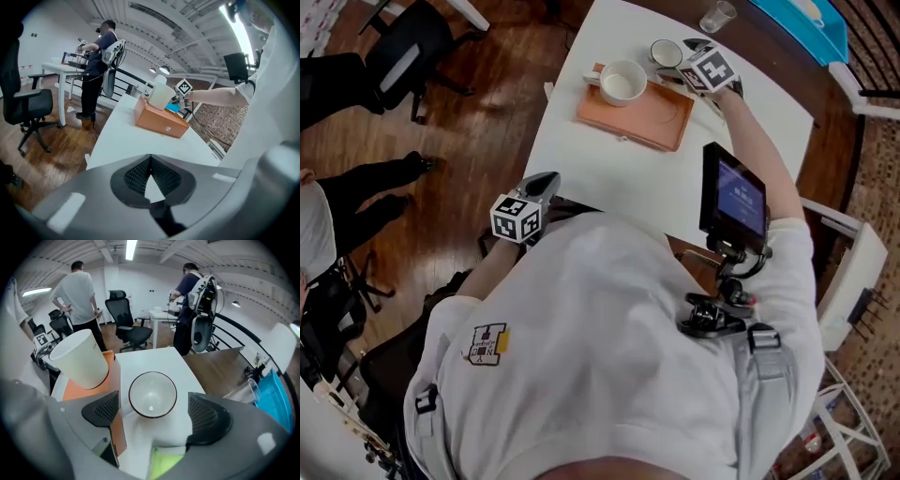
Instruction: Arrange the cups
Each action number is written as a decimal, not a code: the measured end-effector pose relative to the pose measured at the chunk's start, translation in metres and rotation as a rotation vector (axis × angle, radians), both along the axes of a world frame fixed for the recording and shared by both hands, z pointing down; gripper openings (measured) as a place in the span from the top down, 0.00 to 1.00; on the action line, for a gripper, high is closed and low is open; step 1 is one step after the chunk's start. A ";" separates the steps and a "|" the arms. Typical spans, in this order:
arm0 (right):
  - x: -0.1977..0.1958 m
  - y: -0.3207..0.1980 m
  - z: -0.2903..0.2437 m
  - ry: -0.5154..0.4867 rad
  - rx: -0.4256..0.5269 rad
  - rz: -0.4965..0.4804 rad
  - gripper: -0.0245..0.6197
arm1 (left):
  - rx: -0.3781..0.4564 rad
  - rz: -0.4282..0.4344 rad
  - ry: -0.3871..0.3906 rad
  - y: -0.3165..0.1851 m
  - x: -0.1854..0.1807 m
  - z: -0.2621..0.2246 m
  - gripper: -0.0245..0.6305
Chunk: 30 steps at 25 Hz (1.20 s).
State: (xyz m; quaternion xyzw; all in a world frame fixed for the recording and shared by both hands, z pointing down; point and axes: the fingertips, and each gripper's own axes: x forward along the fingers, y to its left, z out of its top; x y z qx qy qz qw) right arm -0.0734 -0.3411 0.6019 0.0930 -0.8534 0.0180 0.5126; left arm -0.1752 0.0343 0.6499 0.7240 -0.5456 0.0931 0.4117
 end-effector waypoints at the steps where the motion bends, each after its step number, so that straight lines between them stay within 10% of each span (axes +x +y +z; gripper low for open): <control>1: -0.003 0.000 0.001 0.038 -0.003 -0.038 0.26 | 0.004 -0.006 0.002 0.000 0.000 -0.002 0.96; 10: -0.014 0.008 0.012 0.243 -0.029 -0.231 0.24 | 0.034 0.005 0.004 0.000 0.017 -0.018 0.96; 30: -0.027 0.008 0.020 0.158 0.008 -0.244 0.35 | 0.028 -0.014 -0.006 -0.006 0.010 -0.020 0.96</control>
